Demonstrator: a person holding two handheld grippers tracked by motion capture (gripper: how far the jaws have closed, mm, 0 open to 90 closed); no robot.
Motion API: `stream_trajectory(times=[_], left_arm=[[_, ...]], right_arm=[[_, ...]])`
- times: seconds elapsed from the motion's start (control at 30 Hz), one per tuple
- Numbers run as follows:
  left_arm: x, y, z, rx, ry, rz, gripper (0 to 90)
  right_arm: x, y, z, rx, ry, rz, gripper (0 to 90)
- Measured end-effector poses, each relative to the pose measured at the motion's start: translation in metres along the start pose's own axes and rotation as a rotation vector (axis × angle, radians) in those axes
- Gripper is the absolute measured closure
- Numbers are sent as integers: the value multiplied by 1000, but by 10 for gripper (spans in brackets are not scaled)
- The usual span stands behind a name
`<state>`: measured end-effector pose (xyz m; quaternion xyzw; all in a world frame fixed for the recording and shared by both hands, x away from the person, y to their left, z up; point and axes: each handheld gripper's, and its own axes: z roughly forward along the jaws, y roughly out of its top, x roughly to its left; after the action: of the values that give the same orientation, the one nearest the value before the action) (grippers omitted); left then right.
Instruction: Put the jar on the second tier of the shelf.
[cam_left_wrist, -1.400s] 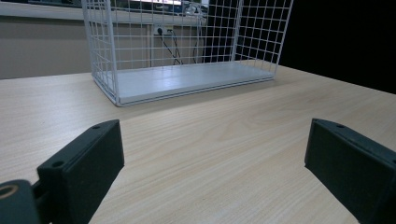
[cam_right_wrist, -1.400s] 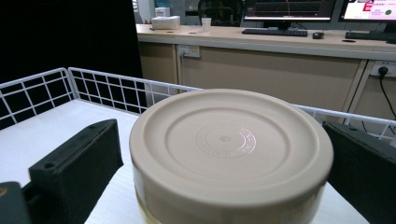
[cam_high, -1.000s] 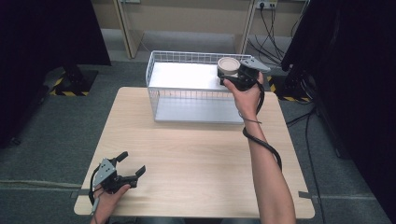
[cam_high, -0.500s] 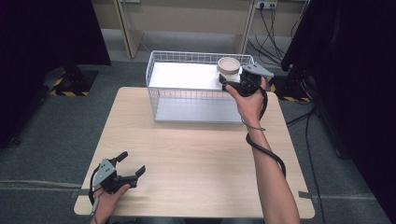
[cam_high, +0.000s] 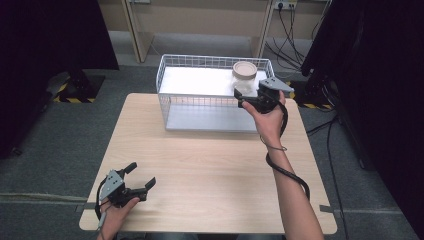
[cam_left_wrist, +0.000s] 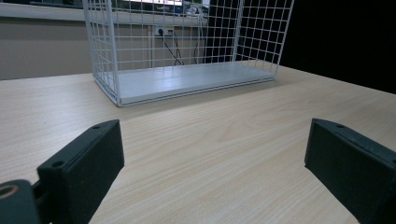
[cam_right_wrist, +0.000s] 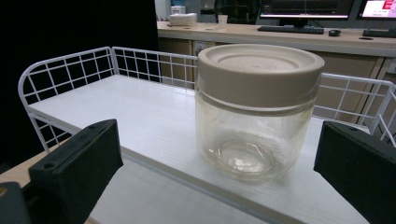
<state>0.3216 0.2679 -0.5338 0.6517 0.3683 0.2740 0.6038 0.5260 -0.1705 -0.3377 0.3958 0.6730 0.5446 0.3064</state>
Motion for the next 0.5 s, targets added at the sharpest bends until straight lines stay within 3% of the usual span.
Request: stream_trajectory(times=[0.5], left_arm=[[-1,0,0,0,2,2,41]], right_arm=[[11,-9,-21,-15,36,-27,9]])
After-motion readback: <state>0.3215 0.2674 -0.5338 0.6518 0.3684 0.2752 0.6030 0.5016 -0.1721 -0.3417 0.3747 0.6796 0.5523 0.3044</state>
